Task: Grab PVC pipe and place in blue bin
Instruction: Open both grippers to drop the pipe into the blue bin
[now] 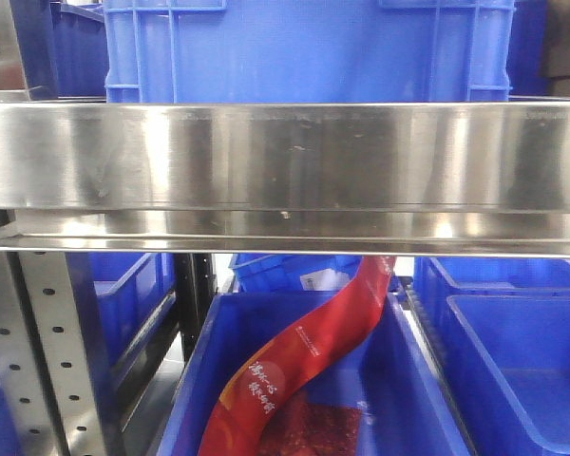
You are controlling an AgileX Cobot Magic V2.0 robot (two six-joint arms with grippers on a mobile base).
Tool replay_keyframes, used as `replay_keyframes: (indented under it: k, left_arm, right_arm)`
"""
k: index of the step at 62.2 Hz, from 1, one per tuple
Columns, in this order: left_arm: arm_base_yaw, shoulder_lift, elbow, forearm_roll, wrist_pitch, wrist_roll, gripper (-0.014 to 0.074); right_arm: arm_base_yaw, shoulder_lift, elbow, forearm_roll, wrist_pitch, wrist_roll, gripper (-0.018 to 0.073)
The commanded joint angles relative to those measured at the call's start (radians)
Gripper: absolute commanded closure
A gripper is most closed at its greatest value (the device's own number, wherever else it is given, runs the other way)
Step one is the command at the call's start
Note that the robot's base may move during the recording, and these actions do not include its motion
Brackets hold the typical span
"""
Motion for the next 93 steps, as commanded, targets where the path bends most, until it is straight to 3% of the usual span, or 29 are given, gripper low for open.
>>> replay_keyframes:
  k: [1,17,28,48,58,63,67,75,78,93]
  left_arm:
    - [-0.006,0.080,-0.079,-0.042,-0.050,-0.003,0.0707]
    - [-0.001,0.275,-0.284,-0.104,0.049,-0.005,0.0707]
    - [0.001,0.369,-0.370,-0.197,0.097,-0.007,0.0707]
    - [0.001,0.418,-0.401,-0.203,0.160,-0.007,0.0707]
    - [0.001,0.419,-0.401,-0.203,0.160,-0.007,0.0701]
    - [0.001,0.419,-0.401,-0.203,0.160,-0.007,0.0643]
    - [0.001,0.419,-0.401,-0.203,0.160,-0.007,0.0528]
    - [0.001,0.419,-0.401,-0.203,0.160,-0.007,0.0300]
    - [0.001,0.419,-0.401,-0.203,0.160,-0.007,0.0251]
    - [0.001,0.419,-0.401,-0.203,0.160,-0.007,0.0247]
  right_arm:
    - [0.004,0.068,-0.064,-0.008,-0.025,-0.002,0.0721]
    - [0.006,0.213,-0.149,-0.003,-0.027,-0.002,0.0721]
    - [0.006,0.250,-0.150,0.042,-0.027,-0.002,0.0721]
    - [0.006,0.262,-0.150,0.042,-0.005,-0.002,0.0720]
    - [0.006,0.262,-0.150,0.044,0.009,-0.002,0.0566]
    - [0.006,0.262,-0.150,0.051,0.009,-0.002,0.0428]
    - [0.006,0.262,-0.150,0.070,0.009,-0.002,0.0342]
    - [0.006,0.262,-0.150,0.076,0.009,-0.002,0.0246]
    - [0.006,0.262,-0.150,0.076,0.009,-0.002,0.0238]
    - [0.006,0.262,-0.150,0.076,0.009,-0.002,0.0239]
